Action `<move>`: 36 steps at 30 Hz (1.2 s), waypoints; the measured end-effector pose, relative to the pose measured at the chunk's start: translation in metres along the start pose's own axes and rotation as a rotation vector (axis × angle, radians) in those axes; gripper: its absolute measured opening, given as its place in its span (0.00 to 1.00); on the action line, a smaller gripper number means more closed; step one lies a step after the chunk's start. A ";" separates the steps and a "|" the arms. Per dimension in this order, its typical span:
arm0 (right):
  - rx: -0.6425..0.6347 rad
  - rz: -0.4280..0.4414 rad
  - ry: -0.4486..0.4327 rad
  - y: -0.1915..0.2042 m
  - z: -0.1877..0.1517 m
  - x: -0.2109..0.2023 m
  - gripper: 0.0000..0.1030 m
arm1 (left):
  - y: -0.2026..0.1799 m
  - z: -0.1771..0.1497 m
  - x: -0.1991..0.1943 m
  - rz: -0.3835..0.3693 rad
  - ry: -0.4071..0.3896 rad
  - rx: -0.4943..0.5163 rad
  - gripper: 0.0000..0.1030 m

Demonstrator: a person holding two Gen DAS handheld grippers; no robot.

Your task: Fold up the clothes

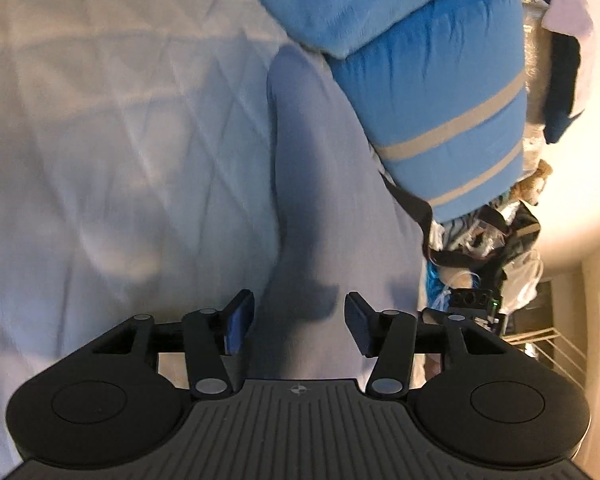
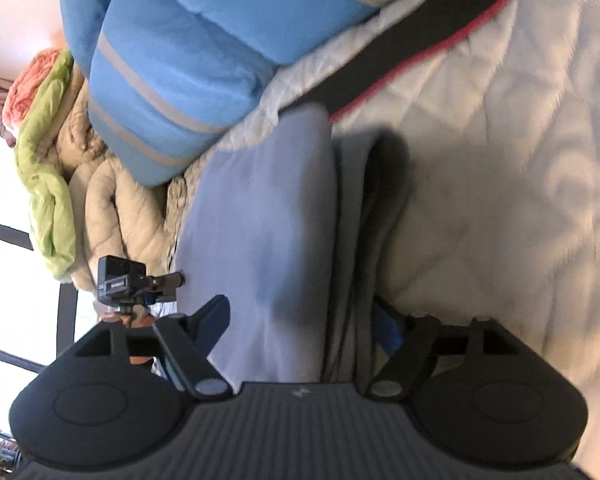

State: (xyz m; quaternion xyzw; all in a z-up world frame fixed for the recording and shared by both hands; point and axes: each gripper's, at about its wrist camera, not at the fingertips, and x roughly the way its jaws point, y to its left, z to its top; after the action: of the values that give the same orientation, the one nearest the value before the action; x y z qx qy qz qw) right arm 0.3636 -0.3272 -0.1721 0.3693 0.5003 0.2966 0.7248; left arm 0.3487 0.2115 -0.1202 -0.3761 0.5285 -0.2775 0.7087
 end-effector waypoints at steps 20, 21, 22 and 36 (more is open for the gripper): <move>0.094 -0.130 0.042 0.017 -0.030 -0.019 0.29 | -0.017 -0.017 -0.007 0.078 0.007 -0.086 0.16; 0.101 -0.149 0.043 0.015 -0.031 -0.017 0.32 | -0.016 -0.018 -0.006 0.093 0.010 -0.089 0.18; 0.106 -0.168 0.044 0.014 -0.033 -0.016 0.37 | -0.016 -0.019 -0.008 0.111 0.004 -0.090 0.22; -0.430 -0.576 -0.436 0.098 -0.070 -0.035 0.05 | -0.113 -0.023 -0.016 0.486 -0.485 0.360 0.34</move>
State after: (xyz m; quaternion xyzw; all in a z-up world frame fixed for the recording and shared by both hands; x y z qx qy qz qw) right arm 0.2806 -0.2842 -0.0886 0.1090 0.3445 0.0945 0.9276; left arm 0.3224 0.1551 -0.0221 -0.1643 0.3622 -0.0928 0.9128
